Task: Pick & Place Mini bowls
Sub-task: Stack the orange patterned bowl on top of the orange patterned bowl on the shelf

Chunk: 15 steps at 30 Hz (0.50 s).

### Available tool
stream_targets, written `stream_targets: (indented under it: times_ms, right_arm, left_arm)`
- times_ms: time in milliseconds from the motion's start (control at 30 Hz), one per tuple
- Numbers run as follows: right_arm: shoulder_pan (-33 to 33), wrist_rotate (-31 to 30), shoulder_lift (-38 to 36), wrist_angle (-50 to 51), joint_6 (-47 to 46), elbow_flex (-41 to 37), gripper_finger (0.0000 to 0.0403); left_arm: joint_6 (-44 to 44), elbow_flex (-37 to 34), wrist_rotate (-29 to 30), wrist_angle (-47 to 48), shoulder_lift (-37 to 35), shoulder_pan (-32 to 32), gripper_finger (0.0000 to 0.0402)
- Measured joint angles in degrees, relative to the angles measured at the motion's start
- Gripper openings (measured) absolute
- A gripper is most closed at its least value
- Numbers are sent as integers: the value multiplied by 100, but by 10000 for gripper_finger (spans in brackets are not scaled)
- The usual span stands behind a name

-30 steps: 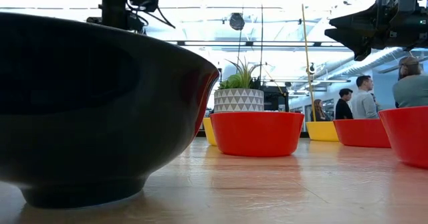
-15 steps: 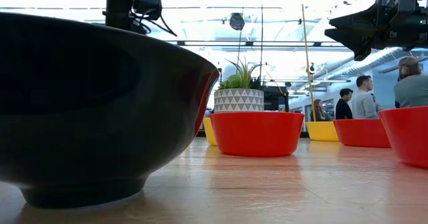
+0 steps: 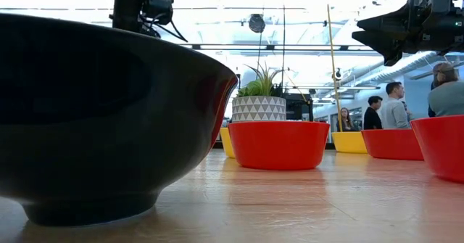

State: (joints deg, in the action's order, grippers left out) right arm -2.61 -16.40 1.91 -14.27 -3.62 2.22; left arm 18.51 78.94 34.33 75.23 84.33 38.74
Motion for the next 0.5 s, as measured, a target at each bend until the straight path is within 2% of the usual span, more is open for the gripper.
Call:
stream_targets:
  times_ms: [333,500]
  right_arm:
    - [-2,0,0,-1,0,0,160]
    - [-1,0,0,0,0,-1,160]
  left_arm:
    - [-84,-8,-173,-137,0,123,27]
    - [-86,-134,-170,-312,0,127,51]
